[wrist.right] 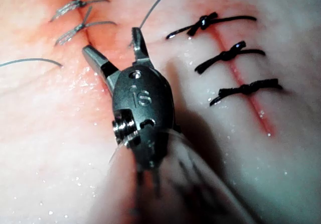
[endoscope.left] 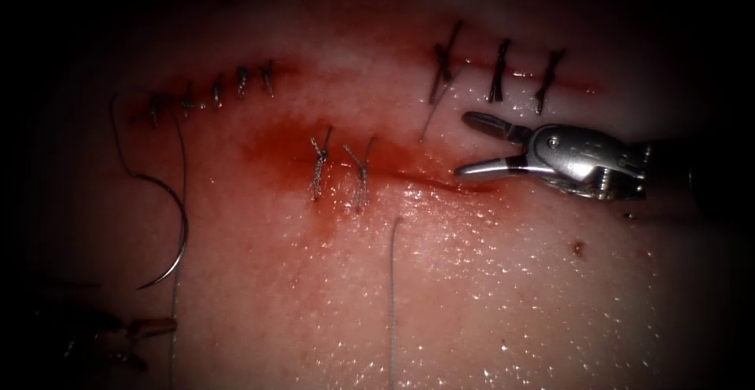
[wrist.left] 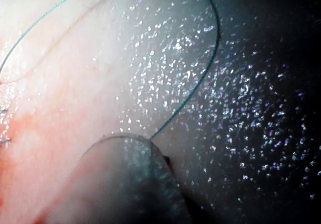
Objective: Wound Closure
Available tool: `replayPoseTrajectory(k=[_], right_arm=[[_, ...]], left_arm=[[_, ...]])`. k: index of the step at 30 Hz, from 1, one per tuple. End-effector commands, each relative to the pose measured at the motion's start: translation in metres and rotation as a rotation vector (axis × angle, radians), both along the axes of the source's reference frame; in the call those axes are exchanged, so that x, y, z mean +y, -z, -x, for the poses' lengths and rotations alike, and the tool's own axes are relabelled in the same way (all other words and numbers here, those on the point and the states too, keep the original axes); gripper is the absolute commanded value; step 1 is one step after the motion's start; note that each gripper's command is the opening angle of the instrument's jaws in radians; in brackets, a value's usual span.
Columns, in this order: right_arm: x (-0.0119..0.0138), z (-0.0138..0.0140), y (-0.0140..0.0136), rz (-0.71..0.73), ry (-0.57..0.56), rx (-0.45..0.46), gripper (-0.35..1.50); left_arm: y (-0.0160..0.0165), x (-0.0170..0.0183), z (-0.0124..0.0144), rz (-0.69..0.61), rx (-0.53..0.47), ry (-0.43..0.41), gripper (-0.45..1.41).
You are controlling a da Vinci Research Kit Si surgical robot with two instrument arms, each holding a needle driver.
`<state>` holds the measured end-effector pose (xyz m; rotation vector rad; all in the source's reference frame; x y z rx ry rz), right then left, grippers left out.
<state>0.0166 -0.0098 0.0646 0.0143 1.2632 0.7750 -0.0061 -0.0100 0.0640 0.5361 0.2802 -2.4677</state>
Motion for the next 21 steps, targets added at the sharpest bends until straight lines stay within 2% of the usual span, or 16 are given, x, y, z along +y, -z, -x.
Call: replayPoseTrajectory(k=[1,6,7,8,9,11,12,13,14,15,16,17,18,19,20,21], right_arm=[[-0.0007,-0.0009,-0.0006,-0.002,0.004,0.002,1.46],[-0.0007,-0.0009,-0.0007,-0.001,0.007,0.004,1.46],[-0.0008,-0.0009,-0.0007,-0.001,0.007,0.004,1.45],[-0.0008,-0.0009,-0.0007,-0.001,0.007,0.004,1.45],[-0.0008,-0.0009,-0.0007,0.0,0.008,0.004,1.45],[-0.0011,-0.0007,-0.0006,0.0,0.019,0.013,1.35],[-0.0014,-0.0005,-0.0002,-0.003,0.046,0.033,1.23],[-0.0014,-0.0005,-0.0002,-0.003,0.046,0.033,1.23],[-0.0014,-0.0006,0.0,0.005,0.055,0.033,1.23],[-0.0011,-0.0008,0.0006,0.017,0.072,0.033,1.25],[-0.0009,-0.0009,0.0009,0.033,0.079,0.025,1.25],[-0.0009,-0.0014,0.0017,0.07,0.111,0.016,1.23],[-0.0009,-0.0014,0.0017,0.07,0.111,0.016,1.23],[-0.0009,-0.0018,0.002,0.083,0.131,0.01,1.21],[-0.0013,-0.003,0.0027,0.092,0.185,-0.015,1.2],[-0.0017,-0.0038,0.0029,0.088,0.21,-0.03,1.2]], left_arm=[[-0.0011,-0.0009,0.0012,-0.003,-0.001,0.005,0.59],[-0.0022,-0.0013,0.0035,0.028,-0.025,-0.032,0.59],[-0.0024,-0.0015,0.004,0.031,-0.035,-0.042,0.15],[-0.0024,-0.0015,0.004,0.031,-0.035,-0.042,0.15],[-0.0024,-0.0015,0.0039,0.013,-0.014,-0.064,-0.45],[-0.0021,-0.0007,0.0033,-0.036,0.025,-0.045,-0.45],[-0.0015,0.0007,0.0032,-0.04,-0.002,0.018,-0.45],[-0.0015,0.0007,0.0032,-0.04,-0.002,0.018,-0.45],[-0.0011,0.0015,0.0033,-0.033,-0.03,0.069,-0.45],[-0.0001,0.0033,0.0035,-0.011,-0.097,0.158,-0.45],[0.0006,0.0045,0.0037,0.004,-0.126,0.21,-0.45],[0.002,0.007,0.0044,0.022,-0.177,0.344,-0.45],[0.002,0.007,0.0044,0.022,-0.177,0.344,-0.45],[0.0024,0.0077,0.0046,0.03,-0.2,0.379,-0.45],[0.0038,0.0102,0.0054,0.059,-0.287,0.538,-0.45],[0.0045,0.0115,0.0059,0.072,-0.341,0.61,-0.45]])
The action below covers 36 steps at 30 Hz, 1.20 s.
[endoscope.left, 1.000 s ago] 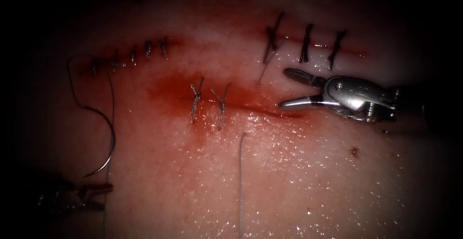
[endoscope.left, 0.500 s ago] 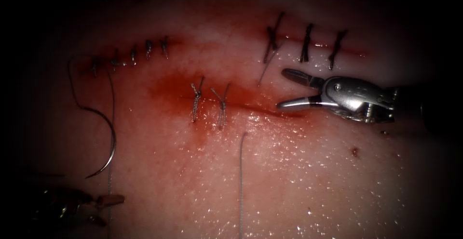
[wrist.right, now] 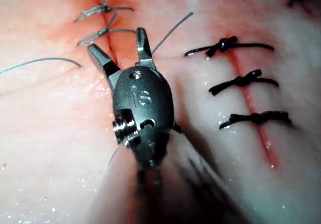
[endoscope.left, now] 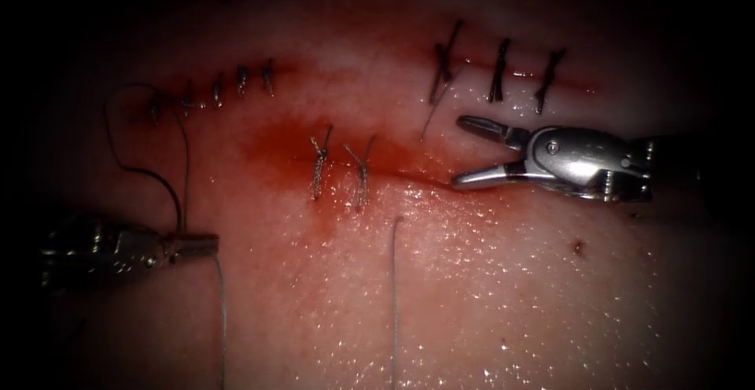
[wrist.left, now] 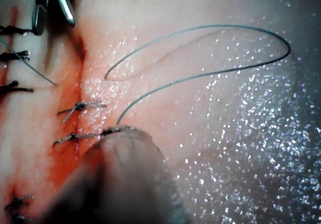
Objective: Wound Closure
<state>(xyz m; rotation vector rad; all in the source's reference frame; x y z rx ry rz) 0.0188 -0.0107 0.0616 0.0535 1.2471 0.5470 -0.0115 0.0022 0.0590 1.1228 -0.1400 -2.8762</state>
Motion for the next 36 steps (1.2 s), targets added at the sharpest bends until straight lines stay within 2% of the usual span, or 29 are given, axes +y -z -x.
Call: replayPoseTrajectory(k=[1,3,4,6,9,14,16,20,21,22,23,24,25,28,30,31,32,33,35,36], right_arm=[[-0.0011,-0.0022,0.0001,-0.009,0.025,-0.006,1.2],[-0.0016,-0.0037,0.0004,-0.013,0.046,-0.001,1.18],[-0.0021,-0.0053,0.0007,-0.011,0.072,0.023,1.13],[-0.0022,-0.0057,0.0008,-0.01,0.079,0.029,1.11],[-0.0028,-0.0075,0.0009,-0.008,0.113,0.047,1.01],[-0.0031,-0.0077,0.0007,-0.003,0.133,0.062,0.94],[-0.0032,-0.0078,0.0006,-0.003,0.132,0.057,0.93],[-0.0045,-0.0103,-0.0006,0.003,0.147,0.053,0.91],[-0.0046,-0.0107,-0.0006,0.004,0.155,0.058,0.84],[-0.0044,-0.011,-0.0001,0.0,0.167,0.07,0.52],[-0.0041,-0.0109,0.0003,0.0,0.169,0.087,0.44],[-0.0039,-0.0108,0.0006,-0.005,0.159,0.094,0.44],[-0.0034,-0.0104,0.0013,-0.042,0.122,0.109,0.57],[-0.0032,-0.0098,0.0018,-0.104,0.094,0.128,0.59],[-0.0037,-0.0083,0.0021,-0.34,0.065,0.135,0.66],[-0.0037,-0.0083,0.0021,-0.34,0.065,0.135,0.66],[-0.004,-0.0081,0.0021,-0.438,0.043,0.14,0.66],[-0.005,-0.008,0.0018,-0.578,0.022,0.154,0.72],[-0.0059,-0.0084,0.0015,-0.674,0.012,0.176,1.03],[-0.0064,-0.0088,0.0015,-0.717,0.012,0.192,1.09]], left_arm=[[-0.0001,0.0003,0.0008,0.01,-0.032,0.037,-0.45],[0.001,0.0024,0.0016,0.016,-0.082,0.14,-0.45],[0.0021,0.0046,0.0025,0.029,-0.139,0.255,-0.45],[0.0023,0.0051,0.0027,0.028,-0.152,0.284,-0.45],[0.0023,0.0071,0.0034,0.023,-0.21,0.412,-0.45],[0.0013,0.0086,0.0033,0.033,-0.245,0.476,-0.45],[0.0002,0.0105,0.0029,0.033,-0.27,0.539,-0.45],[-0.0013,0.0123,0.0047,0.036,-0.284,0.616,-0.45],[-0.0015,0.0124,0.0052,0.041,-0.278,0.624,-0.45],[-0.0021,0.0128,0.0065,0.054,-0.236,0.669,-0.45],[-0.0023,0.013,0.0069,0.059,-0.223,0.681,-0.45],[-0.0025,0.0131,0.007,0.061,-0.22,0.685,-0.45],[-0.0027,0.0134,0.0071,0.058,-0.217,0.693,-0.45],[-0.0028,0.0137,0.007,0.074,-0.209,0.677,-0.45],[-0.0029,0.0138,0.006,0.094,-0.208,0.651,-0.45],[-0.0029,0.0138,0.006,0.094,-0.208,0.651,-0.45],[-0.0029,0.0138,0.0058,0.098,-0.209,0.647,-0.45],[-0.0028,0.0137,0.0054,0.104,-0.213,0.643,-0.45],[-0.0028,0.0137,0.0053,0.113,-0.211,0.635,-0.45],[-0.0028,0.0137,0.0053,0.118,-0.209,0.631,-0.45]])
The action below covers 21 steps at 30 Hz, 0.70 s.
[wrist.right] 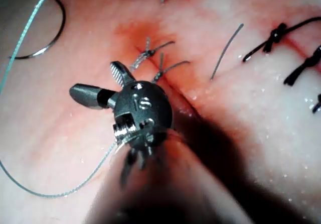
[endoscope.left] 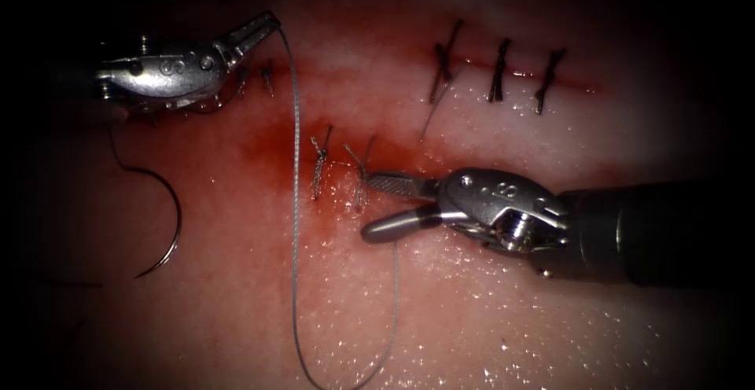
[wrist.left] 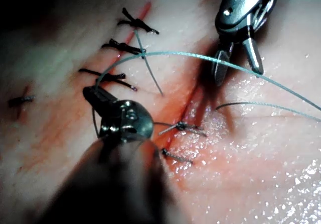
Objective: Wound Closure
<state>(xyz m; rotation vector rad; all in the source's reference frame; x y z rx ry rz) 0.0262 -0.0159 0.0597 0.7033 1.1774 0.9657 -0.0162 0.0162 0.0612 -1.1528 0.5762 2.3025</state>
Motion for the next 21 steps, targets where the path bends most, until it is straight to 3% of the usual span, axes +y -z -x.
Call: replayPoseTrajectory(k=[1,2,3,4,5,6,7,8,10,11,12,18,21], right_arm=[[-0.0017,-0.002,-0.0004,-0.071,0.006,0.042,1.16],[-0.002,-0.0024,-0.0004,-0.084,0.007,0.064,1.2],[-0.0022,-0.0032,0.0001,-0.065,0.021,0.108,1.04],[-0.0022,-0.0034,0.0003,-0.051,0.019,0.108,1.04],[-0.002,-0.0033,0.0007,0.007,0.01,0.093,1.04],[-0.002,-0.0033,0.0007,0.007,0.01,0.093,1.04],[-0.0016,-0.0029,0.001,0.074,0.012,0.078,1.03],[-0.0013,-0.0026,0.0011,0.107,0.012,0.069,1.01],[-0.001,-0.0017,0.001,0.176,0.023,0.054,0.94],[-0.0009,-0.0014,0.0008,0.188,0.025,0.047,0.93],[-0.0009,-0.0014,0.0008,0.188,0.025,0.047,0.93],[-0.0009,-0.0001,-0.001,0.266,0.058,-0.012,0.78],[-0.0012,-0.0002,-0.0013,0.271,0.059,-0.017,0.72]], left_arm=[[-0.0005,-0.0004,0.0007,0.004,0.007,-0.004,-0.45],[-0.0005,-0.0006,0.0007,0.008,0.012,-0.006,-0.45],[-0.0005,-0.001,0.0006,0.01,0.013,-0.008,-0.45],[-0.0004,-0.0012,0.0004,0.018,0.019,-0.017,-0.43],[-0.0003,-0.0019,-0.0005,0.03,0.019,-0.035,-0.03],[-0.0003,-0.0019,-0.0005,0.03,0.019,-0.035,-0.03],[-0.0001,-0.0025,-0.0018,0.035,0.021,-0.062,0.44],[0.0,-0.0028,-0.0026,0.035,0.017,-0.074,0.79],[0.0008,-0.004,-0.0054,0.033,0.021,-0.159,1.16],[0.0013,-0.0046,-0.0065,0.024,0.041,-0.213,1.25],[0.0013,-0.0046,-0.0065,0.024,0.041,-0.213,1.25],[0.007,-0.012,-0.0159,-0.078,0.269,-0.665,1.38],[0.0099,-0.0139,-0.0192,-0.072,0.301,-0.752,1.31]])
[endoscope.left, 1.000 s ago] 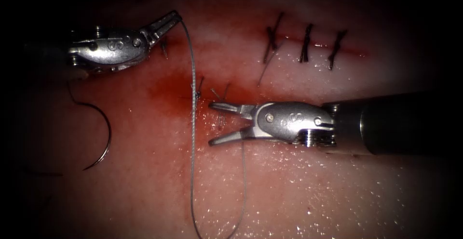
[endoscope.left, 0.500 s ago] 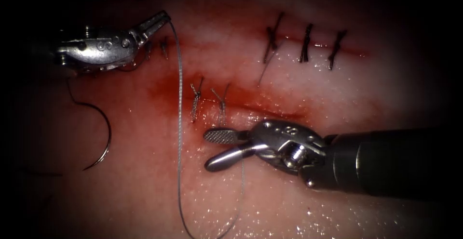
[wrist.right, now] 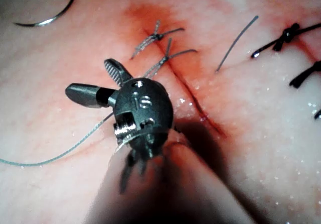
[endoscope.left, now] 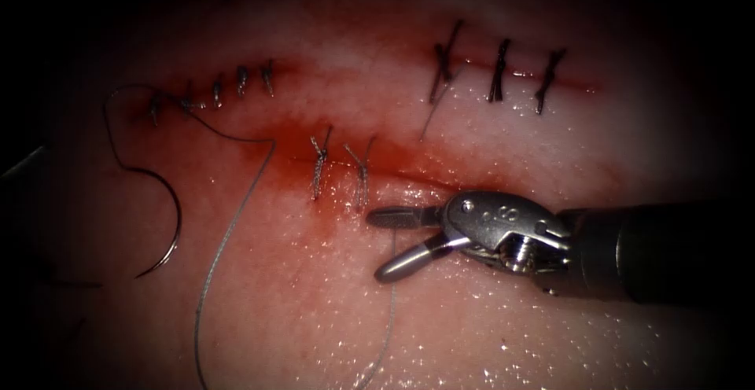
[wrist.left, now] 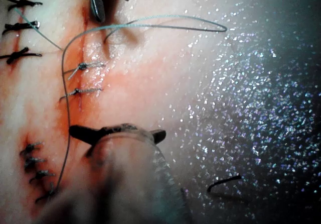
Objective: Wound Closure
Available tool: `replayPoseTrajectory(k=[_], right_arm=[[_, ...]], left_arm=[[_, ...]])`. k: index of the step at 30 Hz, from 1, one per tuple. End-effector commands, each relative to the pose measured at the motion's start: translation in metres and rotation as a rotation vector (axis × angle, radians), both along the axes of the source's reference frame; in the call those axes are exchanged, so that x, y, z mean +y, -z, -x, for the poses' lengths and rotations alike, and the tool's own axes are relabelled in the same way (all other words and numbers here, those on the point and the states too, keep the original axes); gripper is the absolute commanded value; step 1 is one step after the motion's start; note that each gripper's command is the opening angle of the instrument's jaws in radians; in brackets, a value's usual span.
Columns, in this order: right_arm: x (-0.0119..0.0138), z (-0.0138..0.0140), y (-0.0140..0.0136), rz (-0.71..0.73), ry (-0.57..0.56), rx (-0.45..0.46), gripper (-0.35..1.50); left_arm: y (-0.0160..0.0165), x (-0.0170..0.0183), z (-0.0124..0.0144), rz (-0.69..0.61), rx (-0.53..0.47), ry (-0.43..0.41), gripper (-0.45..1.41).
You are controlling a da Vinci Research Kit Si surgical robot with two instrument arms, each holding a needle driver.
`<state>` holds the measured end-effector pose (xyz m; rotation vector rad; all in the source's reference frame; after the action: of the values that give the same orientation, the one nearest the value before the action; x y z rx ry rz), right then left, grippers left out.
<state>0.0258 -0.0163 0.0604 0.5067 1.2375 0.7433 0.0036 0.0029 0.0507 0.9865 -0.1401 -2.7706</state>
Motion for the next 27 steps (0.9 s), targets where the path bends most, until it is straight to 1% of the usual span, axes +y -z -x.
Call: replayPoseTrajectory(k=[1,3,4,5,6,7,8,9,10,11,12,13,14,15,16,17,21,22,23,25,26,27], right_arm=[[-0.0008,-0.0007,-0.0006,-0.001,0.0,0.0,0.71],[-0.0008,-0.0009,-0.0006,0.004,0.003,0.001,0.71],[-0.0008,-0.0009,-0.0006,0.004,0.003,0.001,0.71],[-0.0008,-0.0008,-0.0006,0.009,0.005,0.001,0.69],[-0.0007,-0.0006,-0.0006,0.015,0.005,-0.001,0.67],[-0.0007,-0.0006,-0.0006,0.015,0.005,-0.001,0.67],[-0.0007,-0.0005,-0.0006,0.022,0.003,-0.004,0.67],[-0.0006,-0.0002,-0.0006,0.044,0.01,-0.013,0.67],[-0.0006,-0.0002,-0.0006,0.044,0.01,-0.013,0.67],[-0.0006,0.0,-0.0006,0.068,0.033,-0.031,0.69],[-0.0005,0.0,-0.0007,0.079,0.038,-0.034,0.71],[-0.0005,0.0,-0.0007,0.079,0.038,-0.034,0.72],[-0.0006,0.0,-0.0007,0.086,0.038,-0.036,0.76],[-0.0006,0.0,-0.0007,0.085,0.041,-0.033,0.76],[-0.0006,0.0,-0.0007,0.091,0.042,-0.034,0.76],[-0.0005,0.0,-0.0007,0.091,0.042,-0.034,0.76],[-0.0005,0.0,-0.0009,0.091,0.043,-0.033,0.78],[-0.0005,0.0,-0.001,0.093,0.044,-0.033,0.78],[-0.0006,0.0,-0.0012,0.094,0.048,-0.03,0.78],[-0.0007,0.0,-0.0015,0.096,0.05,-0.029,0.78],[-0.0007,0.0,-0.0017,0.099,0.05,-0.029,0.78],[-0.0007,-0.0001,-0.0018,0.098,0.052,-0.028,0.78]], left_arm=[[0.0001,-0.0007,0.0,-0.007,0.002,0.0,1.31],[0.0015,-0.0008,-0.0006,-0.019,0.006,-0.002,1.21],[0.0026,-0.0008,-0.0002,-0.016,-0.018,0.026,1.09],[0.0033,-0.001,0.0005,-0.012,-0.059,0.051,1.03],[0.0043,-0.0019,0.0025,-0.016,-0.117,0.07,0.96],[0.0043,-0.0019,0.0025,-0.016,-0.117,0.07,0.96],[0.0046,-0.0024,0.0035,-0.052,-0.133,0.106,0.96],[0.005,-0.0038,0.0055,-0.082,-0.163,0.138,0.94],[0.005,-0.0038,0.0055,-0.082,-0.163,0.138,0.94],[0.0051,-0.0058,0.0079,0.027,-0.146,0.034,0.94],[0.0049,-0.0074,0.0099,0.083,-0.101,-0.075,0.93],[0.0047,-0.0082,0.011,0.11,-0.074,-0.143,0.93],[0.0042,-0.0091,0.0125,0.16,-0.035,-0.239,0.93],[0.0037,-0.0097,0.014,0.221,0.006,-0.315,0.89],[0.0034,-0.0101,0.0155,0.287,0.027,-0.376,0.91],[0.0031,-0.0105,0.0164,0.333,0.038,-0.42,0.93],[0.0028,-0.0118,0.0175,0.452,0.087,-0.567,0.93],[0.0028,-0.0118,0.0176,0.473,0.096,-0.594,0.96],[0.003,-0.0118,0.0178,0.509,0.126,-0.644,1.14],[0.003,-0.0116,0.0179,0.548,0.155,-0.681,1.16],[0.0028,-0.0113,0.0179,0.572,0.197,-0.7,1.16],[0.0027,-0.0111,0.0179,0.577,0.209,-0.701,1.16]])
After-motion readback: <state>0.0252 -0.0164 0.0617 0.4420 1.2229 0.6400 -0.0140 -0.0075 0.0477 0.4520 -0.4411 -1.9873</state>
